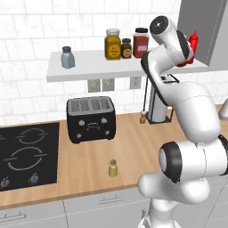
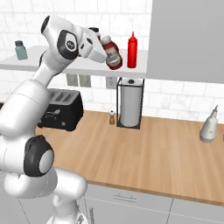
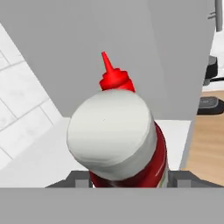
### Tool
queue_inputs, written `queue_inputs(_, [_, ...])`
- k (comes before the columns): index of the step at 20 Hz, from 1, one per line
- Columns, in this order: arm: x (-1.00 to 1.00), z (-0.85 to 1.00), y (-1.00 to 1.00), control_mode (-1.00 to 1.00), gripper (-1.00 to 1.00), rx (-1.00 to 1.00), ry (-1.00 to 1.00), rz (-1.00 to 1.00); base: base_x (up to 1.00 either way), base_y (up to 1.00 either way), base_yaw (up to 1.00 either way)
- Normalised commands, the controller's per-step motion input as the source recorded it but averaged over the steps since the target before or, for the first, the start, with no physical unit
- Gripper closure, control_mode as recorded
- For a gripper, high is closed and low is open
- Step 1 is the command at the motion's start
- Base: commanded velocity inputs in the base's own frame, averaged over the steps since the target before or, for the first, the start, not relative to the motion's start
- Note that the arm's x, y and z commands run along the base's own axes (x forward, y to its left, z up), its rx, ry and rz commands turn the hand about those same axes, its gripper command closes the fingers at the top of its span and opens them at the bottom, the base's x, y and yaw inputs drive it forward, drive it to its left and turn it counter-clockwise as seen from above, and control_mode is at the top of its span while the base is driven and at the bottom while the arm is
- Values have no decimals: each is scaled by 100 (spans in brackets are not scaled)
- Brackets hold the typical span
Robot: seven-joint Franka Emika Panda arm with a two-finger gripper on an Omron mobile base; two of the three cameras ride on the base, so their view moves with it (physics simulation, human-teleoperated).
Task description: Put the shaker and condiment bottle from the counter next to their counterparts in the cabinet.
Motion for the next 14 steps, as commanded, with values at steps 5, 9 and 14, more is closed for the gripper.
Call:
queue_inputs(5, [82, -14, 1, -100, 100, 1, -1, -13, 0, 0, 0])
queue_inputs(9, [69, -39, 0, -100, 100, 3, 5, -13, 0, 0, 0])
queue_inputs(14, [32, -34, 0, -100, -100, 0, 8, -14, 0, 0, 0])
